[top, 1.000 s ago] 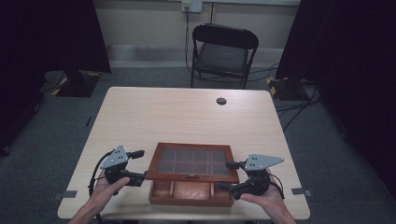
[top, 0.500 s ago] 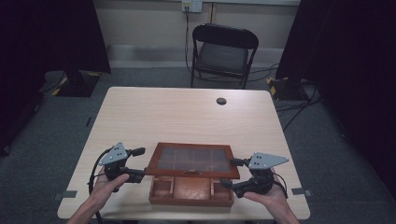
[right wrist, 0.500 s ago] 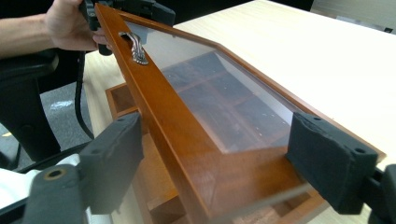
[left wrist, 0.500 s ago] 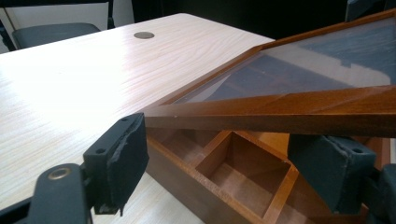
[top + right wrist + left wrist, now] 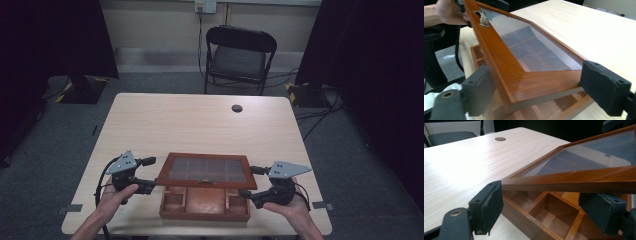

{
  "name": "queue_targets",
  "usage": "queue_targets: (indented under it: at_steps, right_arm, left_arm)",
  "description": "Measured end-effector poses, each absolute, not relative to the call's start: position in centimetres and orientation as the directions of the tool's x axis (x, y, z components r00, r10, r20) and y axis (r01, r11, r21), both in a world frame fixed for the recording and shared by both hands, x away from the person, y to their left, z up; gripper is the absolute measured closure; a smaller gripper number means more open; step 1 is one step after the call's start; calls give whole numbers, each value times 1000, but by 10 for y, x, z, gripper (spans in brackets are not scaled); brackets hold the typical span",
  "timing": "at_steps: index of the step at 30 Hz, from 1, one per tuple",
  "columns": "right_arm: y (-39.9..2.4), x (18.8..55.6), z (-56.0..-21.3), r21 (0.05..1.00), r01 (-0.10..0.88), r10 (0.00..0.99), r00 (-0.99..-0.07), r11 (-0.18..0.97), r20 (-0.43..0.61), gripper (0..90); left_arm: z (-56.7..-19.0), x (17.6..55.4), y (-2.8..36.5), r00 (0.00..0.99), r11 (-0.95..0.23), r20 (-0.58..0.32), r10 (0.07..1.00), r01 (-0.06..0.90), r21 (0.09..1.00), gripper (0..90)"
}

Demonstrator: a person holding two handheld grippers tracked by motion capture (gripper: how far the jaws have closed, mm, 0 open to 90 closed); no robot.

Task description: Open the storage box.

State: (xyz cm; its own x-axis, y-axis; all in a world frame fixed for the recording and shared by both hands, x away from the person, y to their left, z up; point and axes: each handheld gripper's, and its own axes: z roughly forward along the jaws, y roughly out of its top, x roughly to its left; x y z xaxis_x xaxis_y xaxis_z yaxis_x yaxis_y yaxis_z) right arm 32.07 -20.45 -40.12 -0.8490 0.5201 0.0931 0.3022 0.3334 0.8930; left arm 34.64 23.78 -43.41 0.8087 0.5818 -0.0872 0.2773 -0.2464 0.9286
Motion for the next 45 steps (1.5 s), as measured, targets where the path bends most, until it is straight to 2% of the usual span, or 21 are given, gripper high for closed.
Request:
queue_targets:
  at_steps: [11, 14, 20, 33, 37, 42, 45]
  right_arm:
    - [-204, 332, -406, 892, 300, 550, -832, 338, 71, 157]
    - [-208, 337, -409, 884, 328, 564, -821, 334, 91, 200]
    - [-211, 346, -413, 881, 345, 582, -807, 325, 101, 229]
    - [-204, 372, -416, 879, 362, 594, -795, 309, 119, 234]
    - [-204, 376, -415, 883, 366, 596, -793, 294, 130, 273]
    - [-205, 381, -415, 891, 361, 582, -800, 275, 145, 388]
    - [-205, 384, -415, 890, 368, 573, -804, 269, 159, 398]
  left_arm:
    - [-429, 350, 237, 808, -247, -81, 583, 271, 930, 188]
    - [-427, 351, 236, 810, -234, -85, 581, 266, 935, 197]
    - [-425, 354, 235, 810, -234, -79, 581, 260, 937, 195]
    - [-422, 363, 229, 805, -216, -81, 588, 253, 943, 204]
    - [-419, 366, 228, 808, -238, -54, 587, 236, 942, 213]
    - [-418, 372, 226, 811, -225, -51, 583, 221, 949, 230]
    - [-420, 375, 225, 808, -218, -56, 586, 225, 950, 223]
